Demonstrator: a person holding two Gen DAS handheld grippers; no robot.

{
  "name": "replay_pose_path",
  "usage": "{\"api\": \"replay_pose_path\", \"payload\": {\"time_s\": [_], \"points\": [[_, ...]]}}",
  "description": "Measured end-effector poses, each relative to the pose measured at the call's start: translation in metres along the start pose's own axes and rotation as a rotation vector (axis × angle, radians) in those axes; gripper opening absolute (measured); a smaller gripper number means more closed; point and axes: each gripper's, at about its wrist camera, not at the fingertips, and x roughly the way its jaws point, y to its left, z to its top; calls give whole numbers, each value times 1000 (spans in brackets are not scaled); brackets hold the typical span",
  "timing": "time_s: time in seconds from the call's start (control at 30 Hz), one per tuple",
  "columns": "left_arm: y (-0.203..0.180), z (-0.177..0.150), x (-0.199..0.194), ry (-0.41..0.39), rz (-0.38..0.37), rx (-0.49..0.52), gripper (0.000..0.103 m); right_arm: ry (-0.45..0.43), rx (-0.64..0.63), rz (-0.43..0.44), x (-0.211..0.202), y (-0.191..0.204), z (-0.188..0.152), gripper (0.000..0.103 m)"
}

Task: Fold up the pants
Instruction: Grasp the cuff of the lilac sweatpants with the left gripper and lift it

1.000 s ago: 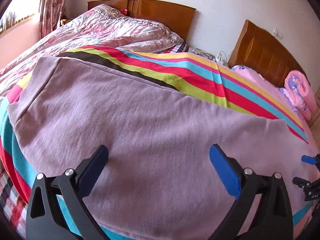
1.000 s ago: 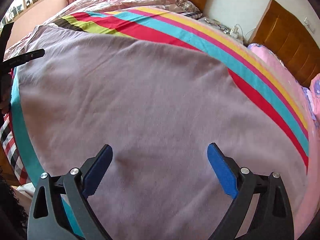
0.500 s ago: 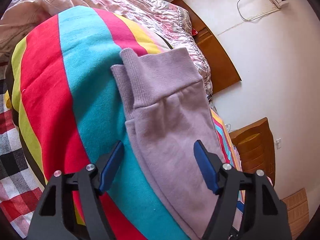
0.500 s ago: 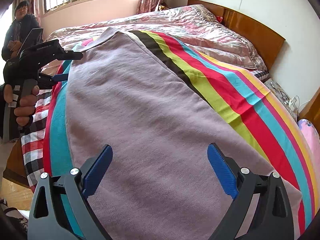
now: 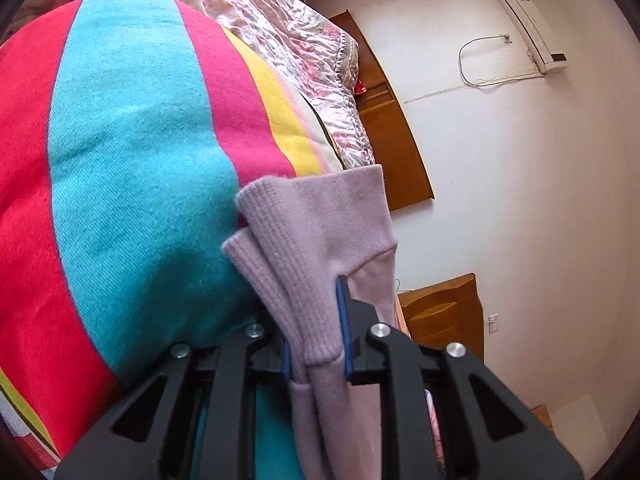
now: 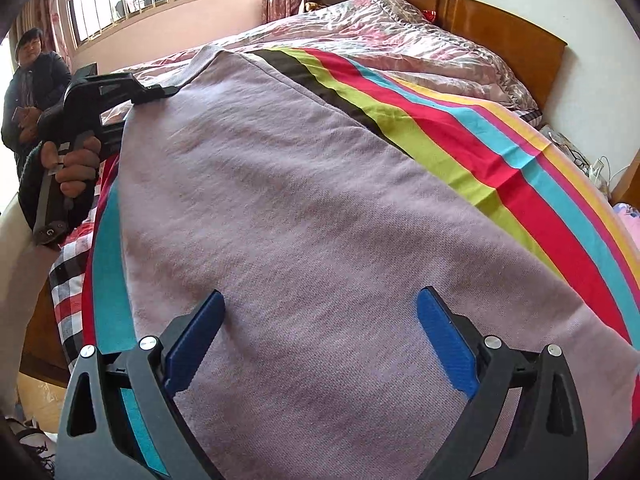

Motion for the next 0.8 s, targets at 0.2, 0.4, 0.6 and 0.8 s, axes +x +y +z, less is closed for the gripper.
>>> {"api": "replay_pose_path", "payload": {"time_s": [0.2,0.4,0.6,0.8], "points": [[-24,-1,-2,-15,60,59,16,105,-121,4,44,30,26,94],[-152,-29,-7,-84,99,399,15,54,-70,-28,22,16,14,98],[-303,-204,29,19,26,998,17,-240,336,-151,-122,-99,-62,98],[-285,-430,102,488,-22,1442,25,-306,694,-365,-216,-199,-178,99]]}}
